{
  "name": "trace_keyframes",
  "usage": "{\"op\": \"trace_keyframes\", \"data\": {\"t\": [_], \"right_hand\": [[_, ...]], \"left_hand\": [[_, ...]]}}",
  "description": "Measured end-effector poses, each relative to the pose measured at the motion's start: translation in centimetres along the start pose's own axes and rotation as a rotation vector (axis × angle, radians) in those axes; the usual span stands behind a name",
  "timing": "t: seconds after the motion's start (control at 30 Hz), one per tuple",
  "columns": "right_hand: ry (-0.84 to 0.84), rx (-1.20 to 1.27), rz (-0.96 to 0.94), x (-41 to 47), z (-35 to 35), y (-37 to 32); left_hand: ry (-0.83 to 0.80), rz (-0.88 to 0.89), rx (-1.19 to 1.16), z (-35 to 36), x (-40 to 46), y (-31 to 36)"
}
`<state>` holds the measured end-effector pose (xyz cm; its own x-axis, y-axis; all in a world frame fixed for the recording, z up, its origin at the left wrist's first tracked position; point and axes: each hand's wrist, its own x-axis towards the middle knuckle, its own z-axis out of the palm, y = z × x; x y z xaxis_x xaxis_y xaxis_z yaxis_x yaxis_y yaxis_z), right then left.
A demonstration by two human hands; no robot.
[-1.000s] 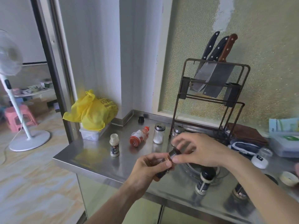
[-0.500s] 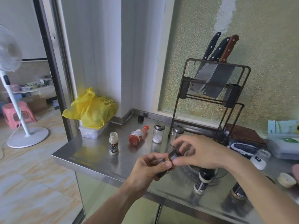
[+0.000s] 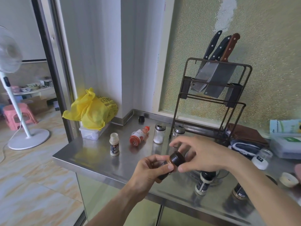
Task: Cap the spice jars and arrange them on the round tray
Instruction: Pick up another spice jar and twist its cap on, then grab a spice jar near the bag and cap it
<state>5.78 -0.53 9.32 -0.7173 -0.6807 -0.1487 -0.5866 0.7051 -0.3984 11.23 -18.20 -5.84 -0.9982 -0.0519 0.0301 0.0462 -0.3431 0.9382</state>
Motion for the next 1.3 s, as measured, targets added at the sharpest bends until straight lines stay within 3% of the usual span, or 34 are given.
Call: {"op": "trace_keyframes", "data": {"t": [0.3, 0.5, 0.63, 0.8, 0.93, 1.1, 1.2, 1.3], "right_hand": [[0.098, -0.122, 0.014, 1.6, 1.9, 1.5], [0.126, -0.385, 0.053, 4.7, 3.9, 2.1], [0.097, -0.408, 0.086, 5.7, 4.7, 2.4], [0.073, -0.432, 0.100, 6.2, 4.8, 2.3], [0.043, -0.478, 0.131, 6.0, 4.0, 1.8], [0.100, -0.517, 0.047, 8.1, 1.0, -1.8], [0.139, -0.529, -0.042, 12.6, 0.1, -4.3], [0.136, -0.558, -0.064, 19.4, 0.7, -5.4]], "left_hand": [[0.040, 0.067, 0.105, 0.5, 0.7, -0.3], [0.212, 0.069, 0.637, 1.9, 2.8, -1.3], [0.201, 0.037, 0.790, 1.9, 3.4, -1.8], [0.206, 0.052, 0.821, 1.0, 3.1, -2.3], [0.401, 0.278, 0.921, -1.7, 2.0, -1.6], [0.892, 0.598, 0.983, -7.3, 0.8, 1.7], [1.011, 0.479, 0.955, -10.8, 1.5, 2.8], [0.918, 0.261, 1.027, -14.2, 3.2, 2.0]]}}
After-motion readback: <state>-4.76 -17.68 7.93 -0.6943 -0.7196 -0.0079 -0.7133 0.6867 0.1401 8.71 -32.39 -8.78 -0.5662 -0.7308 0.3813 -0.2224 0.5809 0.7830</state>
